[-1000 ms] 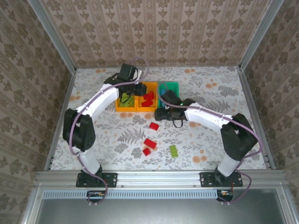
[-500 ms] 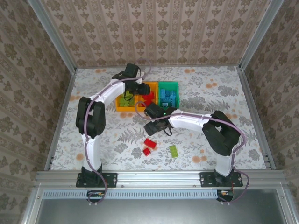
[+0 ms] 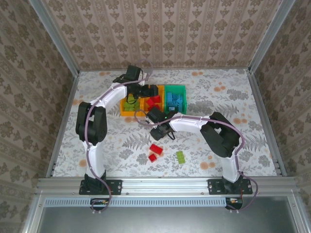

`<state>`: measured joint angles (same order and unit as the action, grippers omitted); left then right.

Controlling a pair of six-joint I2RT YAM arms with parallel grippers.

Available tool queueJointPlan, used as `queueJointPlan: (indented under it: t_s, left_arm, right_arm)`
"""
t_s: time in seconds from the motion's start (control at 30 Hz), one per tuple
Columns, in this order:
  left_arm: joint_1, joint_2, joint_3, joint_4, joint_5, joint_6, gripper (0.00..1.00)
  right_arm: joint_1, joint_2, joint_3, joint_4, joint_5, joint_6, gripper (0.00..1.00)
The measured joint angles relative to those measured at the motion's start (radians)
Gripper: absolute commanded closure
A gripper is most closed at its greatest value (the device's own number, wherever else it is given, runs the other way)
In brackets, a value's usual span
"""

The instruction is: Sort the legos into containers by color

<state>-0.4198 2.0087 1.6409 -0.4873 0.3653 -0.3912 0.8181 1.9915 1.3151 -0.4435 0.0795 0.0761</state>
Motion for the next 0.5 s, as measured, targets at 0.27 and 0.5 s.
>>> queueJointPlan:
  t_s: [0.27, 0.5]
  left_arm:
    - [0.035, -0.132, -0.119, 0.025, 0.008, -0.038, 0.02]
    - [0.058, -0.225, -0.256, 0.032, -0.024, -0.047, 0.00]
  right_arm:
    - [-0.003, -0.013, -0.008, 0.016, -0.016, 0.022, 0.67]
    - [-0.060, -0.106, 0.009, 0.083, -0.103, 0.127, 0.69]
